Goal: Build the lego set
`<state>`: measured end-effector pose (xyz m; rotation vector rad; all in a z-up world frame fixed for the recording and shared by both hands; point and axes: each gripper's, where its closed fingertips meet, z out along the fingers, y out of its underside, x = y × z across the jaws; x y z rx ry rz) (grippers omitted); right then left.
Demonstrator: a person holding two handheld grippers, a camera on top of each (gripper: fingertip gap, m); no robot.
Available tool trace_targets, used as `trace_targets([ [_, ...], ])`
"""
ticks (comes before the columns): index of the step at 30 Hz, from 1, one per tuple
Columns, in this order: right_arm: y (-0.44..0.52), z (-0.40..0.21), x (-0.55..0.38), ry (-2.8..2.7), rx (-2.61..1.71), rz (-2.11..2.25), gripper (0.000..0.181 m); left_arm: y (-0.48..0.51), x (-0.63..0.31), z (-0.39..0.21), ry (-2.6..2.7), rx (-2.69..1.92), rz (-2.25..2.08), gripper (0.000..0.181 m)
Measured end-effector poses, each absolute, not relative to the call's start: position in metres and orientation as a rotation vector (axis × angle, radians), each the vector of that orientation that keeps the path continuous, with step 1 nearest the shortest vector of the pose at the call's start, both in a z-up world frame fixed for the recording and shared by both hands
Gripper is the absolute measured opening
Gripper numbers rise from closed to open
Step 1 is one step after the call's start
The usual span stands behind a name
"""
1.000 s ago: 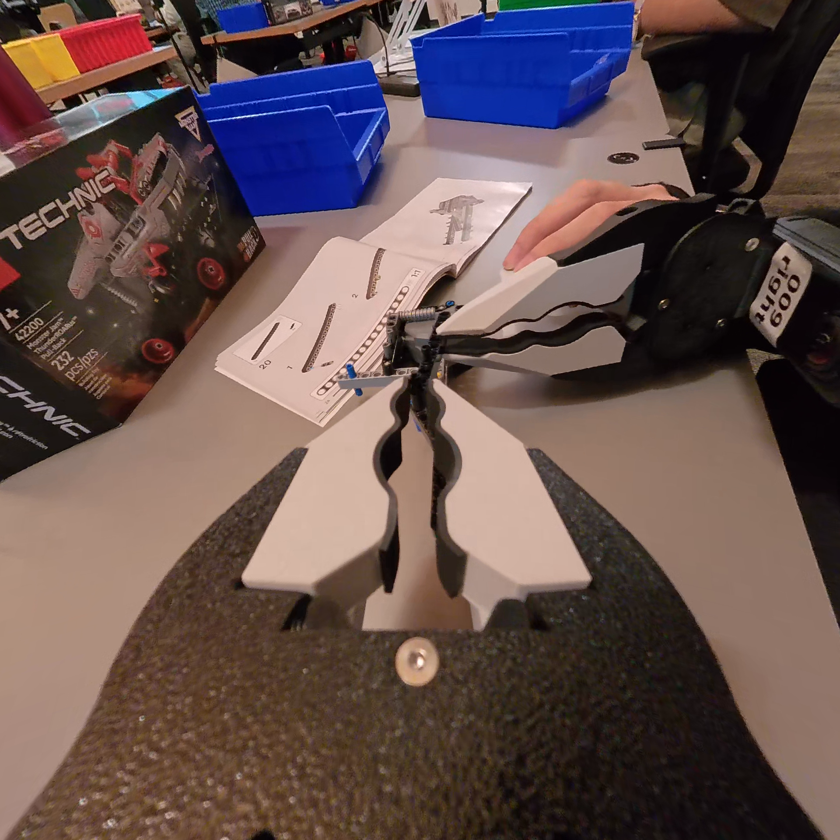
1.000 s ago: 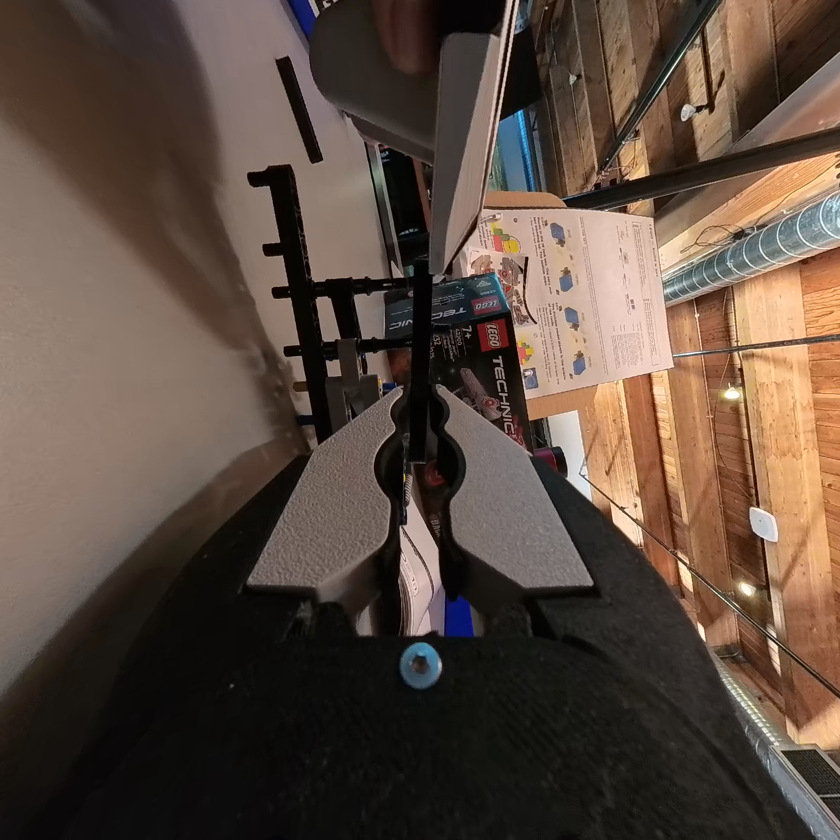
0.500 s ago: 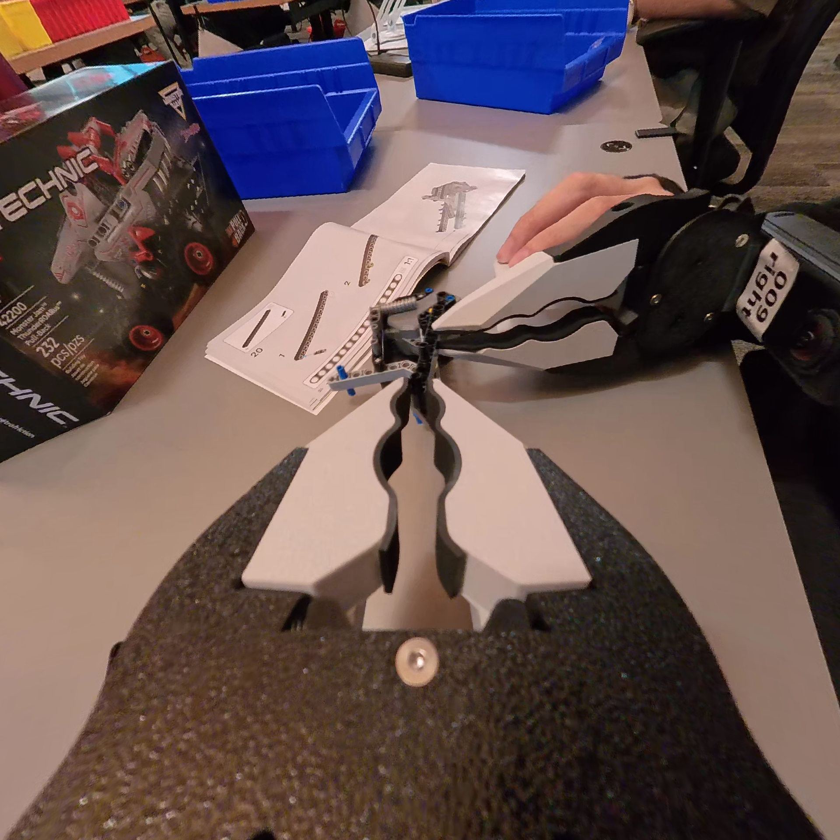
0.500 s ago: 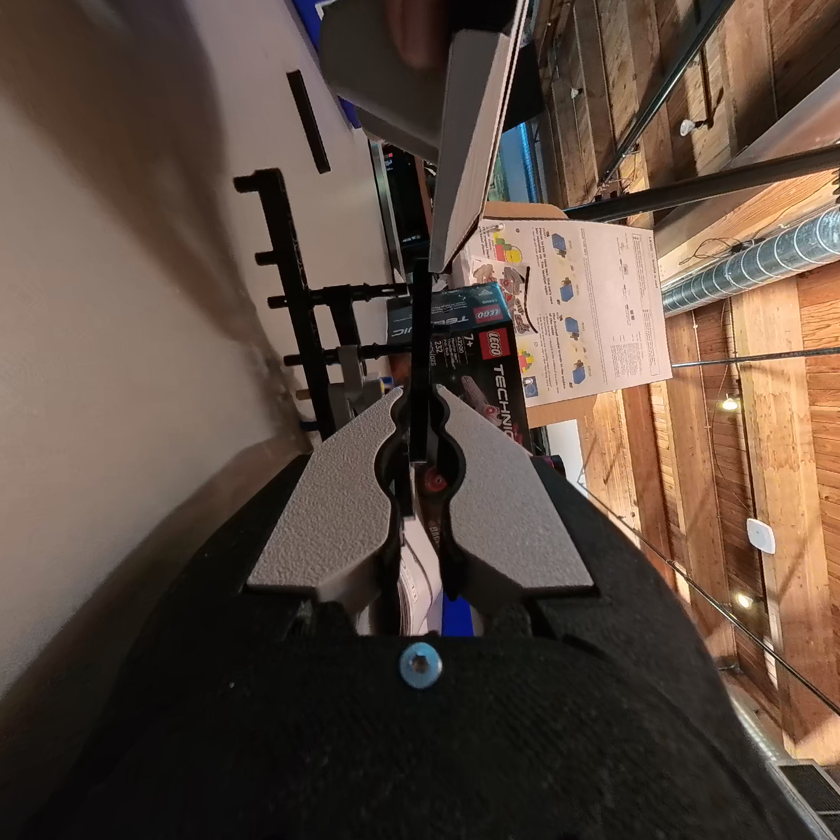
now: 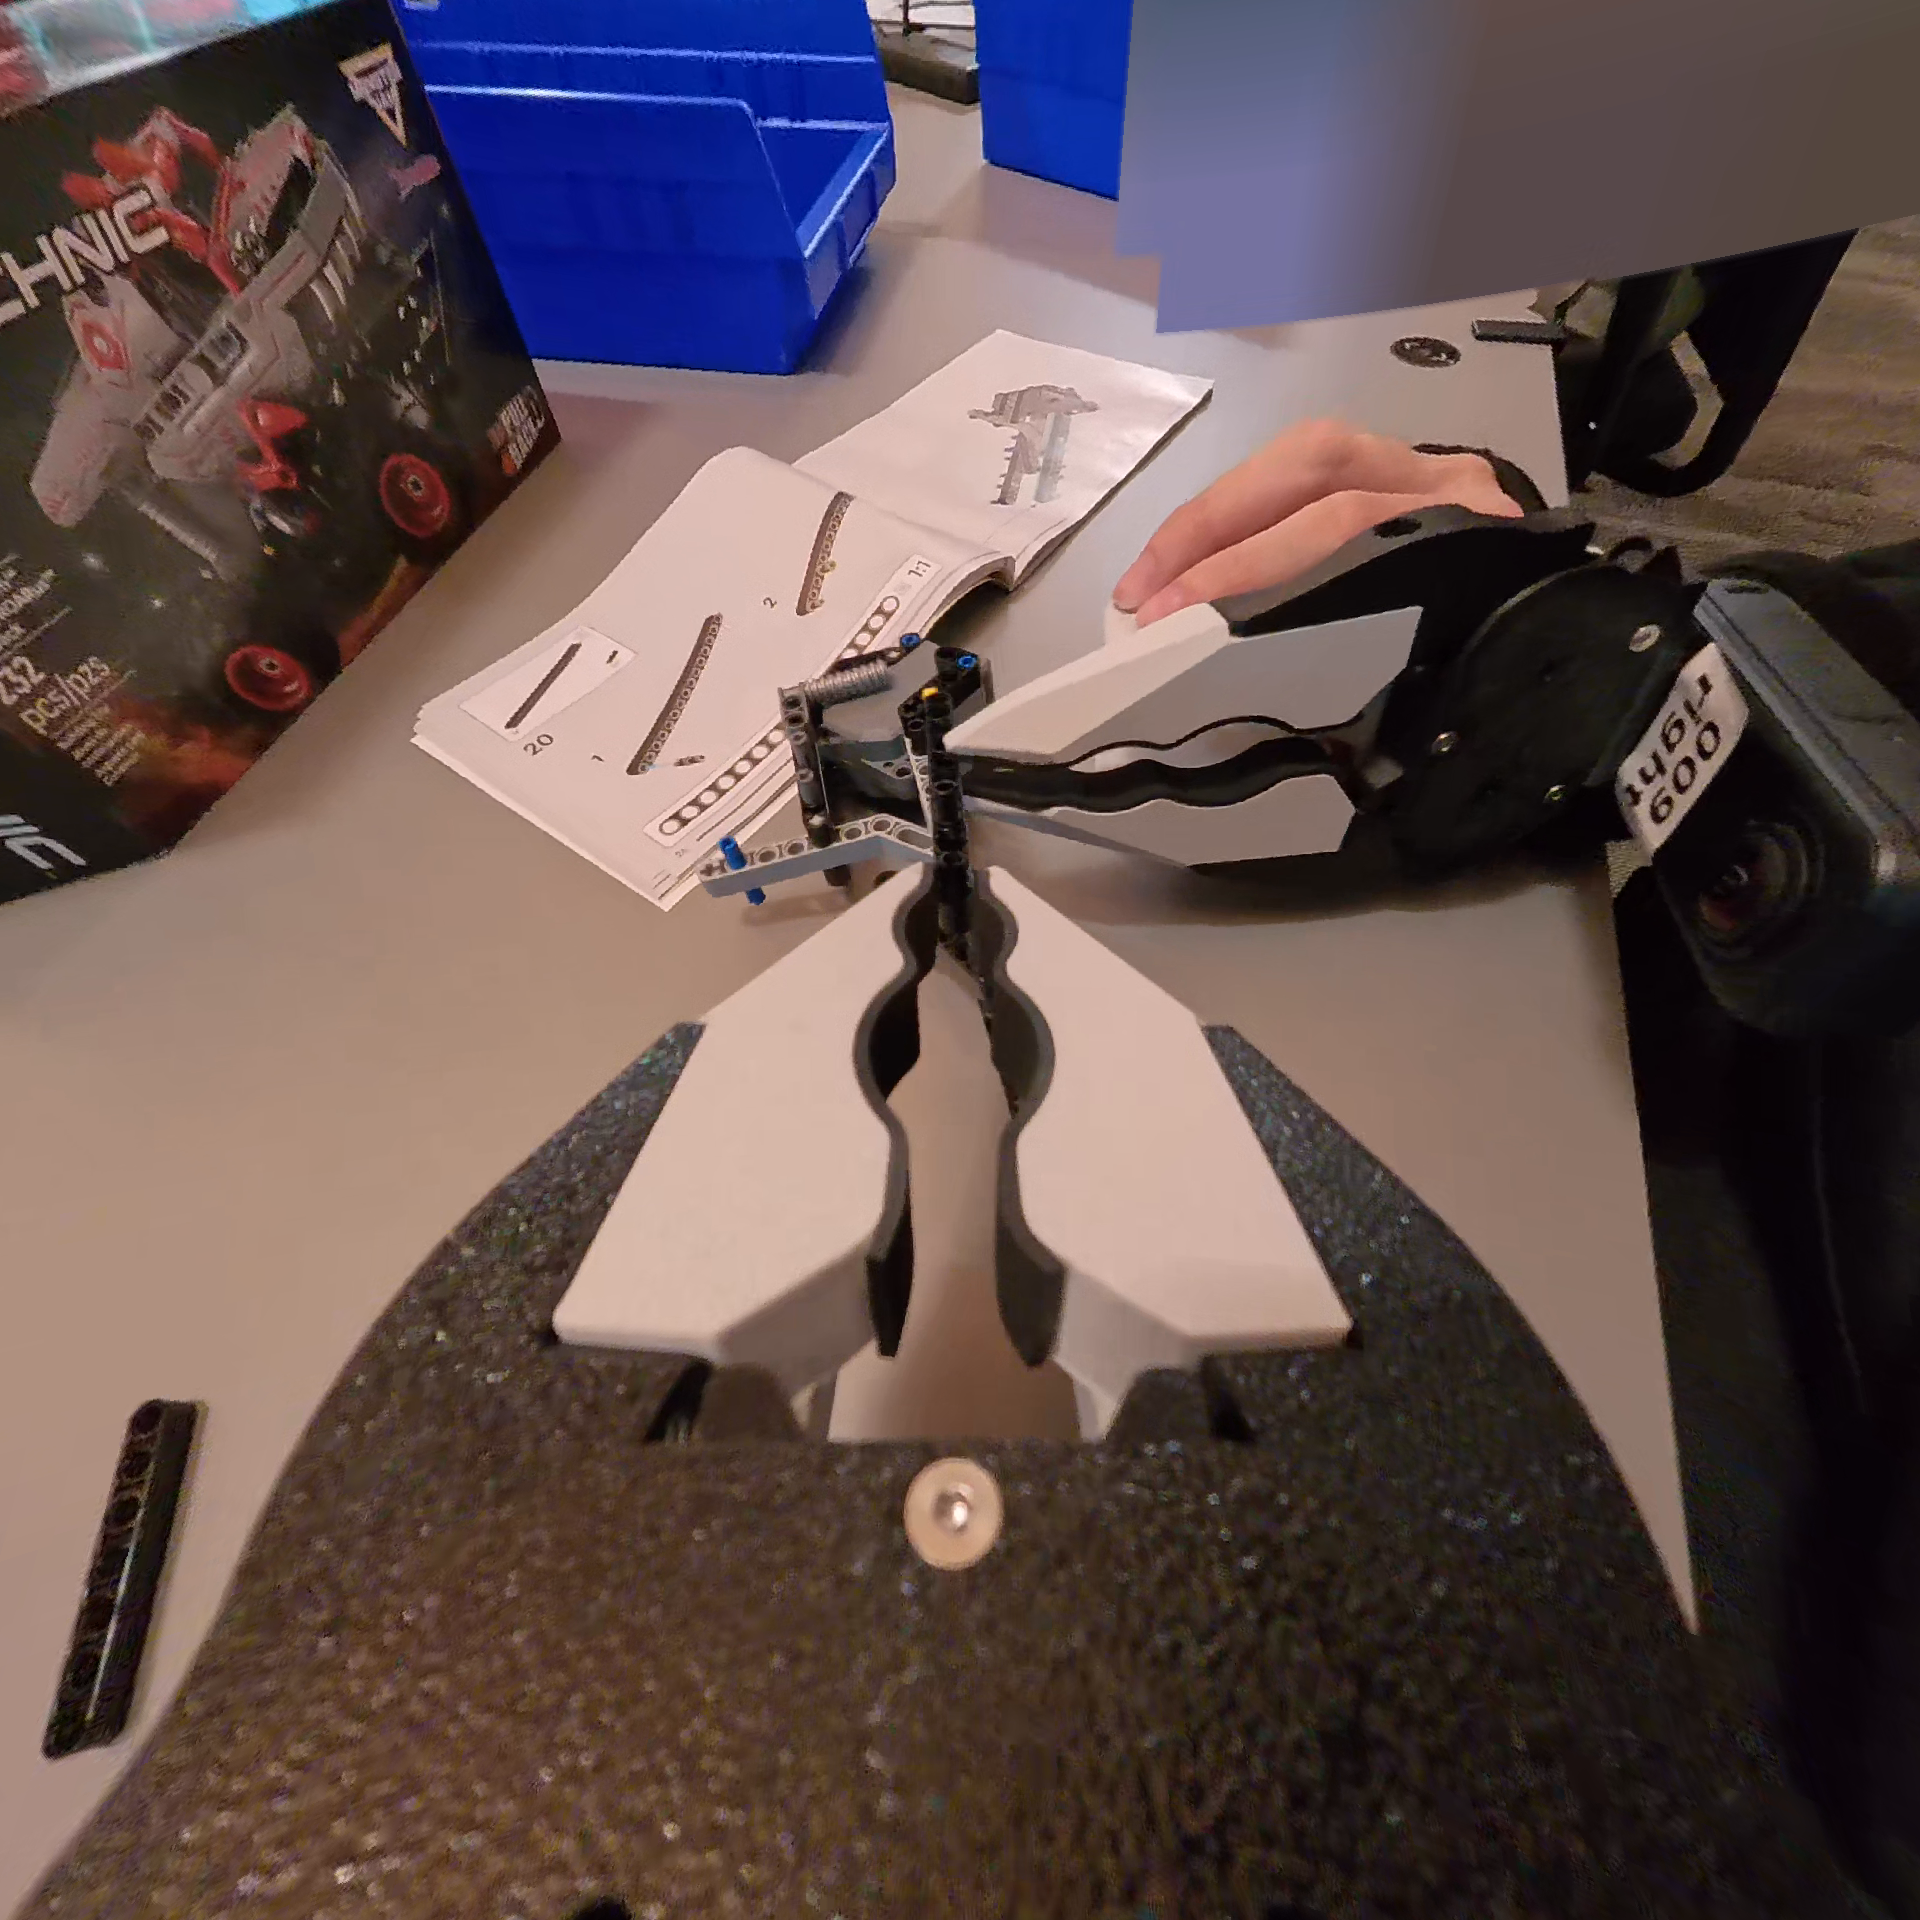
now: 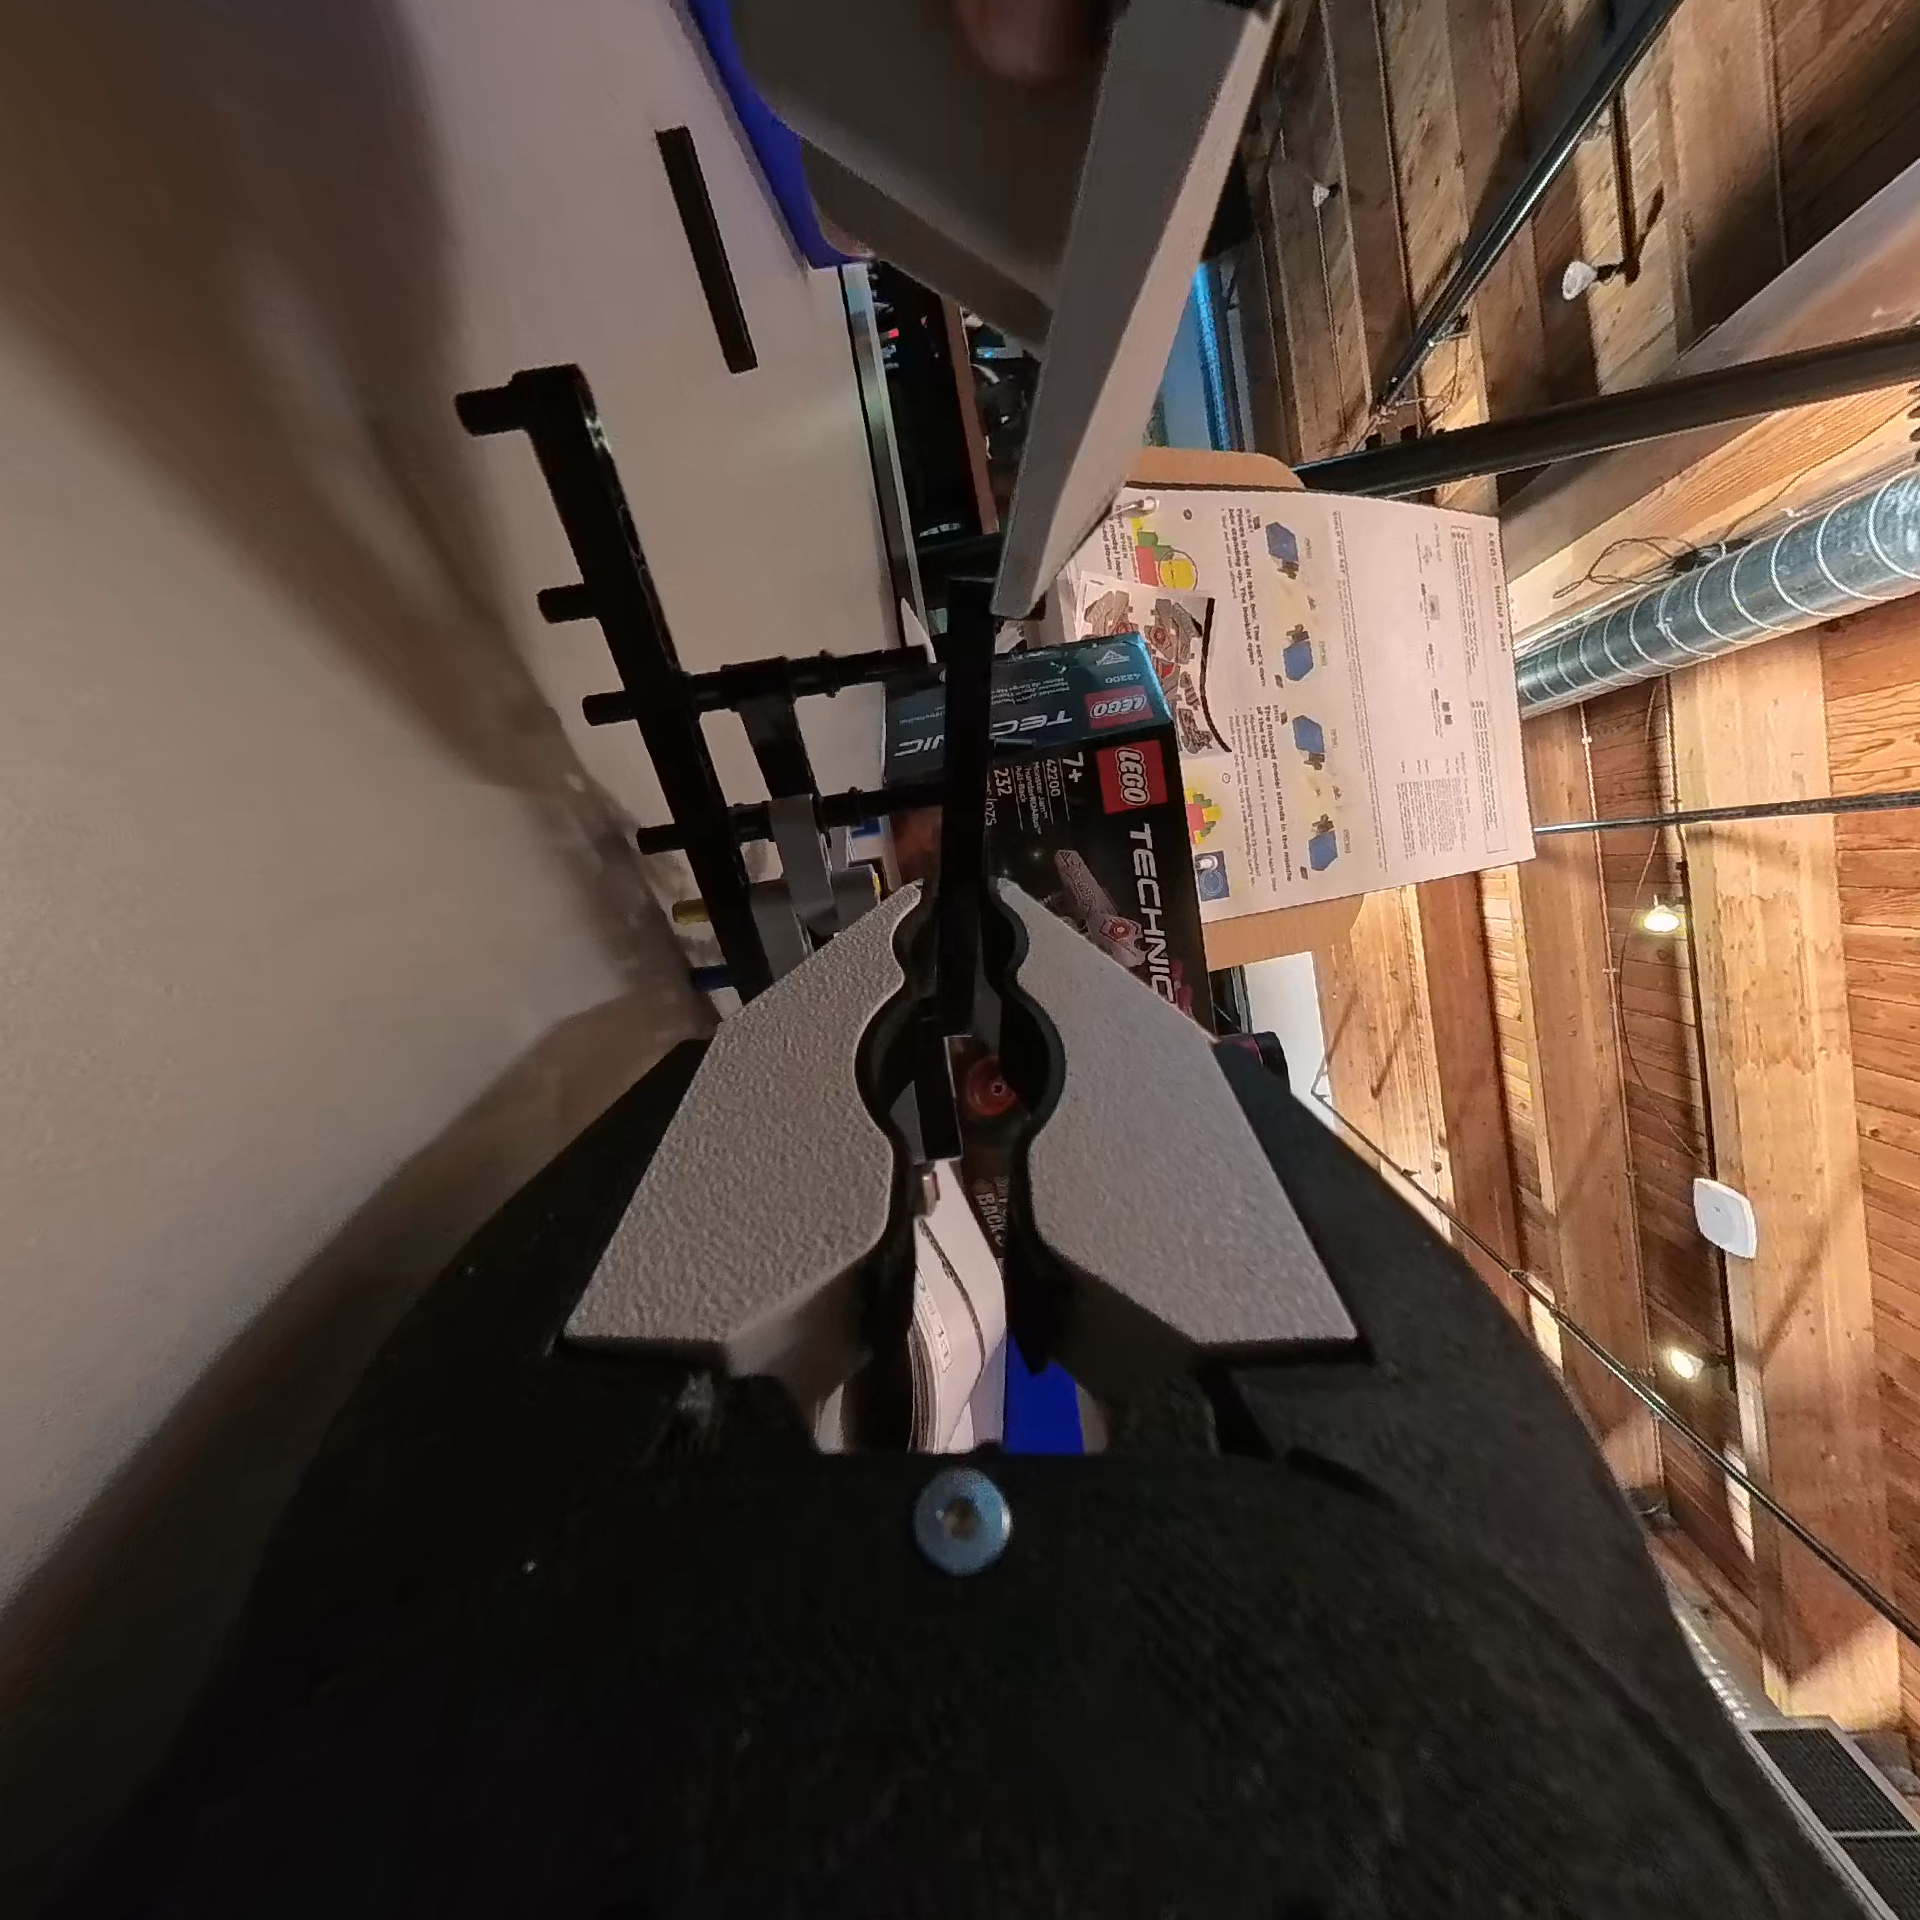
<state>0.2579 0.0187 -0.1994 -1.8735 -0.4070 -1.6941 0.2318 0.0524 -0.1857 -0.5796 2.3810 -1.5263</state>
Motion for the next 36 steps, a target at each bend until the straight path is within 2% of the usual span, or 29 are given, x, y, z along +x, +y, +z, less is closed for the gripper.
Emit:
trace_targets([
  [27,0.022,-0.201,0.257,-0.396,-1.879,-1.689,0.005,0.045,0.220,-0.186,2.476,-0.615,-1.529,0.003],
  [28,0.023,-0.201,0.257,-0.396,-1.880,-1.686,0.005,0.045,0.220,-0.186,2.476,-0.606,-1.518,0.006],
  [30,0.024,-0.200,0.257,-0.394,-1.882,-1.685,0.005,0.045,0.225,-0.186,2.440,-0.614,-1.468,0.027],
  [32,0.023,-0.201,0.257,-0.398,-1.884,-1.691,0.005,0.042,0.228,-0.187,2.417,-0.609,-1.425,0.033],
  [36,0.025,-0.201,0.257,-0.400,-1.886,-1.693,0.005,0.036,0.234,-0.189,2.366,-0.633,-1.370,0.018],
])
